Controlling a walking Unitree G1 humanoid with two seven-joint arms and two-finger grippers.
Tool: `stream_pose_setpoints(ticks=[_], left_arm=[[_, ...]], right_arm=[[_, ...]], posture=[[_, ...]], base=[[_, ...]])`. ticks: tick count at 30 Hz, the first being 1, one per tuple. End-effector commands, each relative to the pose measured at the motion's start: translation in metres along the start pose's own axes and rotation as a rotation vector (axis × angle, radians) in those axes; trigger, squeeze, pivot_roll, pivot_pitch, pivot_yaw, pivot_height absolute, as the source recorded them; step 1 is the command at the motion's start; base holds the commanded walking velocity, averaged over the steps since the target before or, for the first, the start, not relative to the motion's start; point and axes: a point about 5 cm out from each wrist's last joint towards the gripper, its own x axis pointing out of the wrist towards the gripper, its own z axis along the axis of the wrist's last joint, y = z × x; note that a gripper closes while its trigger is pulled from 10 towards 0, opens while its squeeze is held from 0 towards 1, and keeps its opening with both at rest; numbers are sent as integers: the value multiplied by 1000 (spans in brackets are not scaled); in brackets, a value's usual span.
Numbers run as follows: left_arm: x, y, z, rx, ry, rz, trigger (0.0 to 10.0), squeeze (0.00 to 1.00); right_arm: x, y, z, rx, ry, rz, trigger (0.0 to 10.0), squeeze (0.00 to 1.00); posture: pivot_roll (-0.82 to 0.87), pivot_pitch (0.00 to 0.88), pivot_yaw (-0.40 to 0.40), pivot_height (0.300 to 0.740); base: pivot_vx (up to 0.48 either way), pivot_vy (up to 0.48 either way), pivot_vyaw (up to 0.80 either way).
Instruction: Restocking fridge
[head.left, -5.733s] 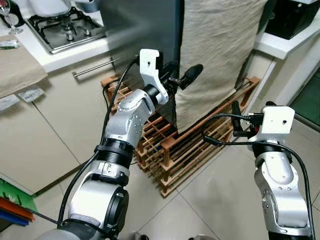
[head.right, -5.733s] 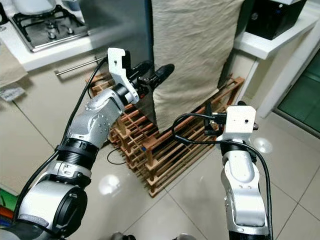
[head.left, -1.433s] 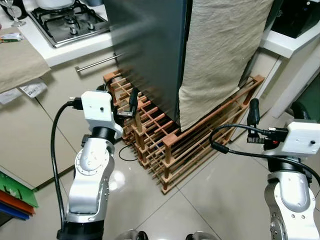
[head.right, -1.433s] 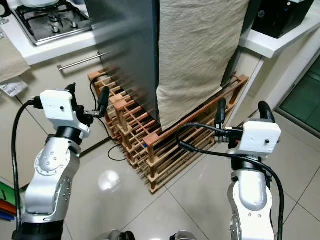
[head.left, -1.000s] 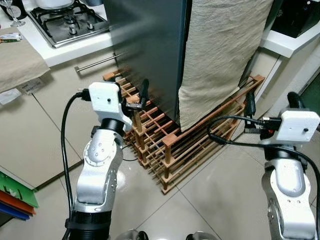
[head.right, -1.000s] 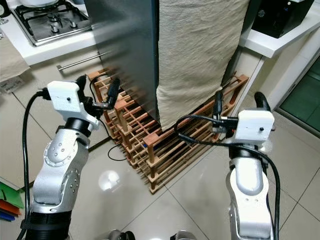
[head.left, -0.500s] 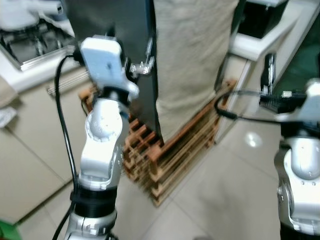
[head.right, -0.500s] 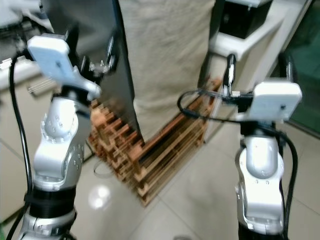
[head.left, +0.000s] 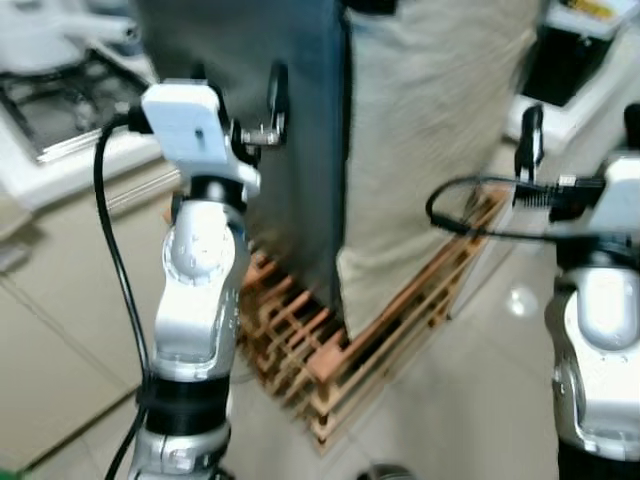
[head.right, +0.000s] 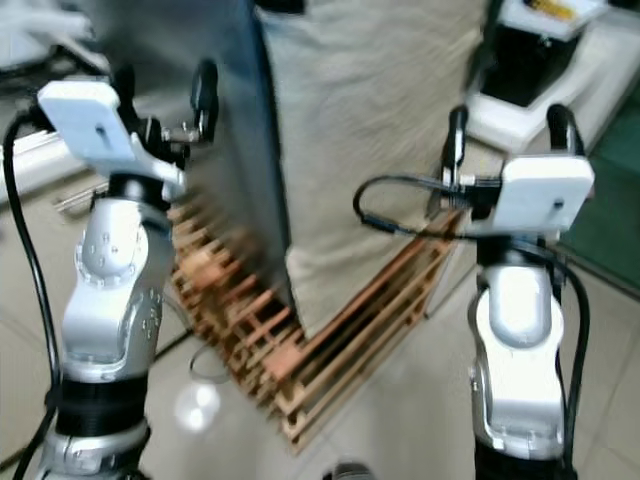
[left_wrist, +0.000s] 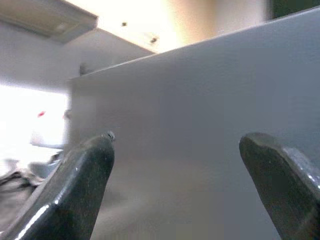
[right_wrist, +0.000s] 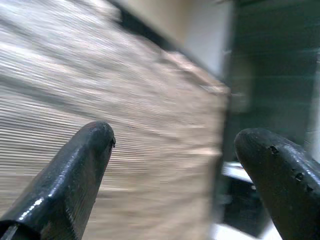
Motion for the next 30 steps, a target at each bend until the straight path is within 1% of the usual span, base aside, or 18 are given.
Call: stream_pose_setpoints(ticks=[1,3,4,5,6,7,8,9,10,11,16,18,19,21,24,25,27,30], left_arm=[[-2,-4,-3,-20,40,-49,10000,0],[-7,-5,-4,-39,62,-83,10000,0],[-11,-8,-6,-45,86,-142,10000,0],[-11,-8,-6,-45,86,-142,10000,0],[-20,-15,-7,-97,119,-230,10000,0],[-23,-19,-9,-136,146,-273,10000,0],[-23,-19,-9,-136,146,-273,10000,0],[-28,-25,-11,-200,190,-372,10000,0],[-28,-26,-11,-222,203,-398,10000,0],[-28,-27,-11,-222,207,-426,10000,0],[-26,-31,-13,-242,223,-460,10000,0],[-26,-32,-13,-247,227,-474,10000,0],[-28,-38,-11,-268,236,-514,10000,0],[-33,-42,-11,-301,256,-565,10000,0],[-36,-44,-11,-313,273,-598,10000,0],[-41,-45,-14,-322,304,-641,10000,0],[-44,-46,-15,-322,319,-660,10000,0],[-52,-50,-19,-360,367,-717,10000,0]], right_arm=[[-2,-5,-3,13,29,-13,10000,533],[-4,-7,-7,19,56,-19,10000,533],[-6,-8,-11,26,83,-24,10000,533],[-6,-8,-11,26,83,-24,10000,533],[-9,-11,-19,38,129,-30,10000,537],[-11,-12,-22,40,145,-33,10000,533],[-11,-12,-22,40,145,-33,10000,533],[-14,-13,-30,53,190,-47,10000,533],[-16,-14,-32,55,204,-53,10000,533],[-18,-16,-35,54,224,-66,10000,533],[-36,-27,-54,16,352,-126,10000,545],[-39,-28,-56,7,365,-121,10000,545],[-49,-33,-62,-23,397,-120,10000,549],[-58,-39,-70,-38,444,-136,10000,549],[-62,-42,-74,-30,473,-150,10000,549],[-64,-44,-77,-30,487,-150,10000,549],[-65,-45,-78,-31,493,-146,10000,549],[-67,-43,-80,-35,501,-131,10000,553]], posture=[[-184,38,24,740],[-181,42,24,740],[-175,45,23,740],[-175,45,23,740],[-172,45,22,740],[-172,45,22,740],[-172,45,22,740],[-154,48,20,740],[-152,49,20,740],[-149,46,21,740],[-164,44,26,740],[-170,44,29,740],[-179,46,36,740],[-182,45,39,740],[-182,47,42,740],[-179,46,42,740],[-180,47,41,740],[-181,51,39,740]], base=[[0,0,0],[0,0,0],[0,0,0],[0,0,0],[0,0,0],[0,0,0],[0,0,0],[0,0,0],[0,0,0],[0,0,0],[0,0,0],[0,0,0],[0,0,0],[0,0,0],[0,0,0],[0,0,0],[0,0,0],[0,0,0]])
